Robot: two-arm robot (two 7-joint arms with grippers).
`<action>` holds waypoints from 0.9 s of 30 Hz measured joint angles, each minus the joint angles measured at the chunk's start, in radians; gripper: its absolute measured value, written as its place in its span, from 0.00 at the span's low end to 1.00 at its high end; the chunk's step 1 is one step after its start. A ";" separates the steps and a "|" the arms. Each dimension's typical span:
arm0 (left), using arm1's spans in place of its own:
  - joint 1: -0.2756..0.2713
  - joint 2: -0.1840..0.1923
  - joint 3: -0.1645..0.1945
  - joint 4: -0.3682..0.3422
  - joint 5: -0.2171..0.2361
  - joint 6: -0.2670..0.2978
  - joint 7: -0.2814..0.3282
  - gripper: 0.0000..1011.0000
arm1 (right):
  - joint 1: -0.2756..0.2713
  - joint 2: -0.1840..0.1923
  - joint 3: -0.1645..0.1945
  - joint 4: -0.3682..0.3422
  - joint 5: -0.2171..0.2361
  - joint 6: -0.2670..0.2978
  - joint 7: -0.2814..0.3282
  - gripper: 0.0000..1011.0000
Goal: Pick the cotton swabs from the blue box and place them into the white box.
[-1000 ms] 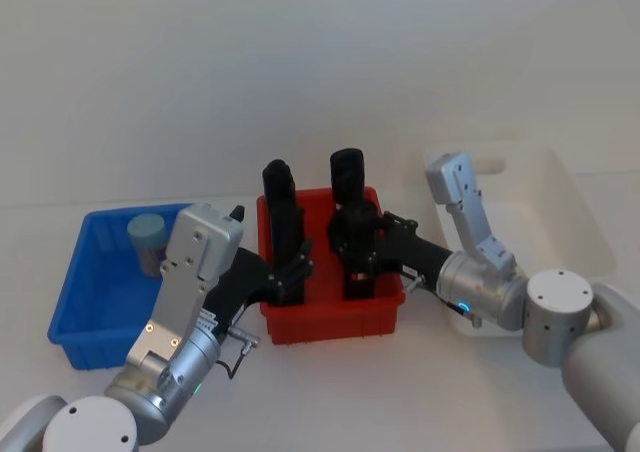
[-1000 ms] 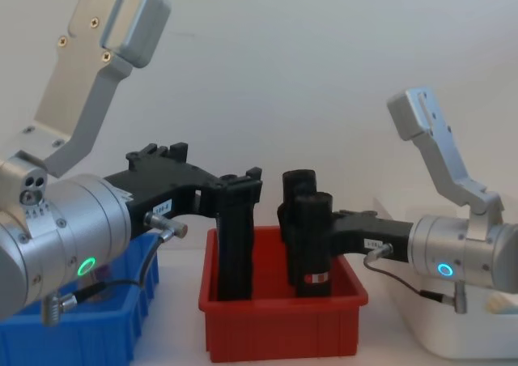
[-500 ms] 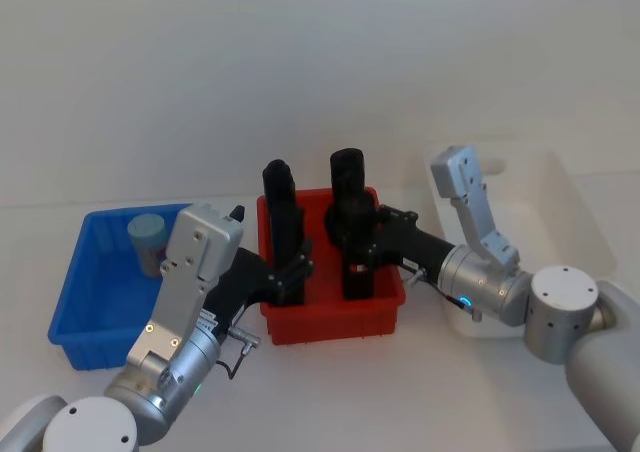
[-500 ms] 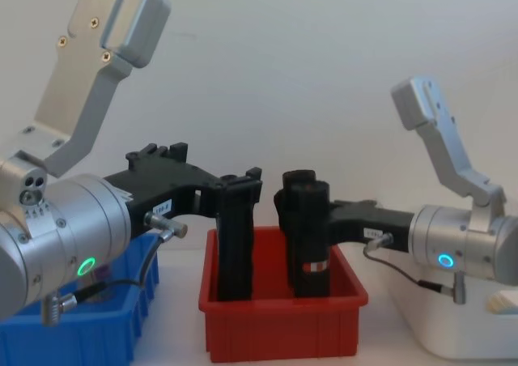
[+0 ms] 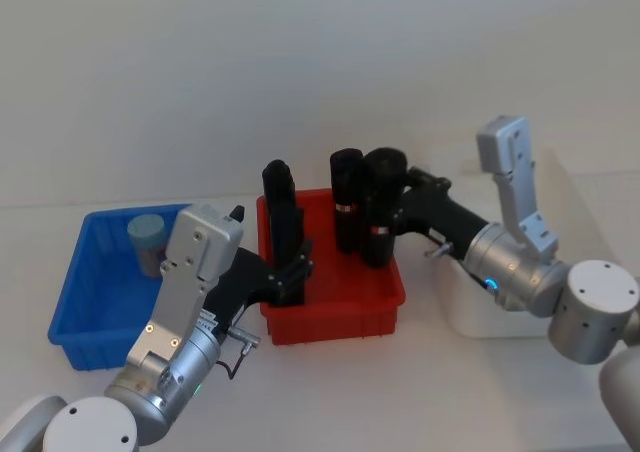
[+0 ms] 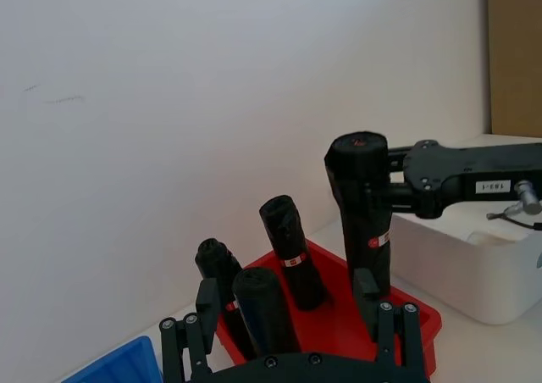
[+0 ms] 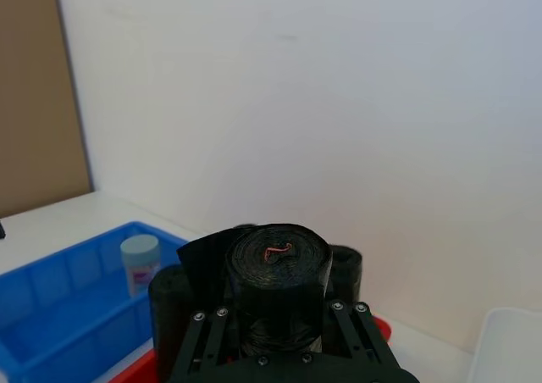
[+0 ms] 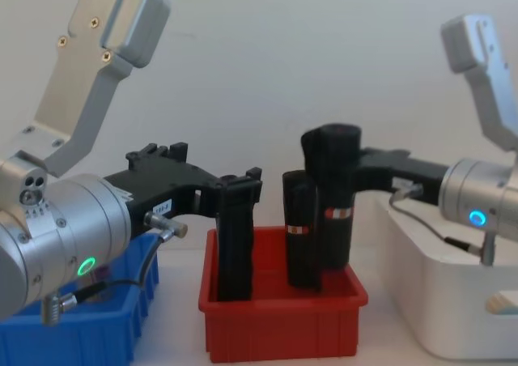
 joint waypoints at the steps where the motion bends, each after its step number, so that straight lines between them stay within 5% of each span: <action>1: 0.000 0.000 0.000 0.000 0.000 0.000 0.000 0.99 | -0.008 0.003 0.002 -0.017 0.002 0.003 -0.005 0.48; 11: 0.000 0.000 0.000 0.000 0.000 0.000 0.000 0.99 | -0.110 0.052 0.032 -0.252 0.024 0.073 -0.147 0.48; 27: 0.000 0.000 0.000 0.000 0.000 0.000 0.000 0.99 | -0.212 0.117 0.082 -0.456 0.027 0.192 -0.336 0.48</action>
